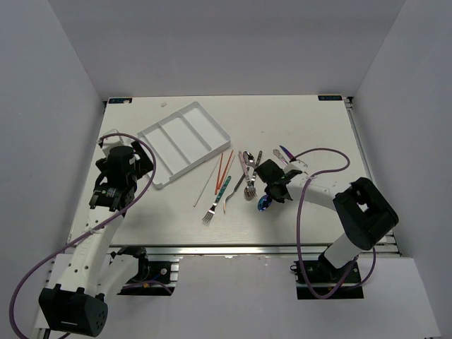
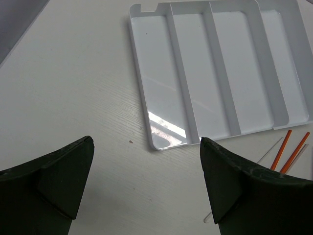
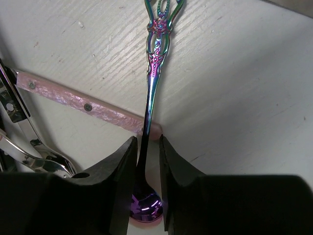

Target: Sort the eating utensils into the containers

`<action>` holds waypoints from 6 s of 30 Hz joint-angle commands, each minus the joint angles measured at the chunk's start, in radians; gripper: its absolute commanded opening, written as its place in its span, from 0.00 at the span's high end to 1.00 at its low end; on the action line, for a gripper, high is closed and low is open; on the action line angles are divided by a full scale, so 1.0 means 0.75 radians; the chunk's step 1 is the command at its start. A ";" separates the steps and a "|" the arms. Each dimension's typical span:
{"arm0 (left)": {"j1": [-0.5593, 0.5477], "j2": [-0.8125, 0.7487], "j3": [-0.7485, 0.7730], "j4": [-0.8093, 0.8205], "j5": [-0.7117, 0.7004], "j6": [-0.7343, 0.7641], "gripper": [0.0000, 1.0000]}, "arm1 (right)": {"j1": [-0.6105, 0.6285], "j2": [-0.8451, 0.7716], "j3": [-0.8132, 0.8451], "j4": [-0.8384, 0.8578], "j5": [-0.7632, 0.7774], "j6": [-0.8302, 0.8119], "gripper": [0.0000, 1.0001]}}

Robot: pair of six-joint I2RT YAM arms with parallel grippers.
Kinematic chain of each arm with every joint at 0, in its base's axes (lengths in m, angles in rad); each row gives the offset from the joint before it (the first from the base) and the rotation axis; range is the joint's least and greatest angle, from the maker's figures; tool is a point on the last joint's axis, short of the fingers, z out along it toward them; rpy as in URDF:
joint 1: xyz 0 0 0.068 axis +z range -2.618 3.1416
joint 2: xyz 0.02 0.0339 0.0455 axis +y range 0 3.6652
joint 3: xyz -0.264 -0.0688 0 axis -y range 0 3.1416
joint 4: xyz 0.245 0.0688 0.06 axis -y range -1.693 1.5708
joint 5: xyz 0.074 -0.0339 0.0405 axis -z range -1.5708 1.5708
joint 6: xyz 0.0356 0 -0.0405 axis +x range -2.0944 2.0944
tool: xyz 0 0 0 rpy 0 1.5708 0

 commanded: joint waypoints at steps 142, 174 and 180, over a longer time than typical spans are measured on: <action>0.014 0.072 0.030 0.029 0.064 0.012 0.02 | -0.062 0.147 0.441 0.318 0.603 -1.768 1.00; 0.014 0.054 0.028 0.027 0.072 0.014 0.02 | -0.046 1.232 1.924 0.688 -0.847 -1.758 1.00; 0.016 0.054 0.025 0.031 0.083 0.014 0.02 | -0.048 1.153 1.858 0.665 -0.800 -1.766 0.53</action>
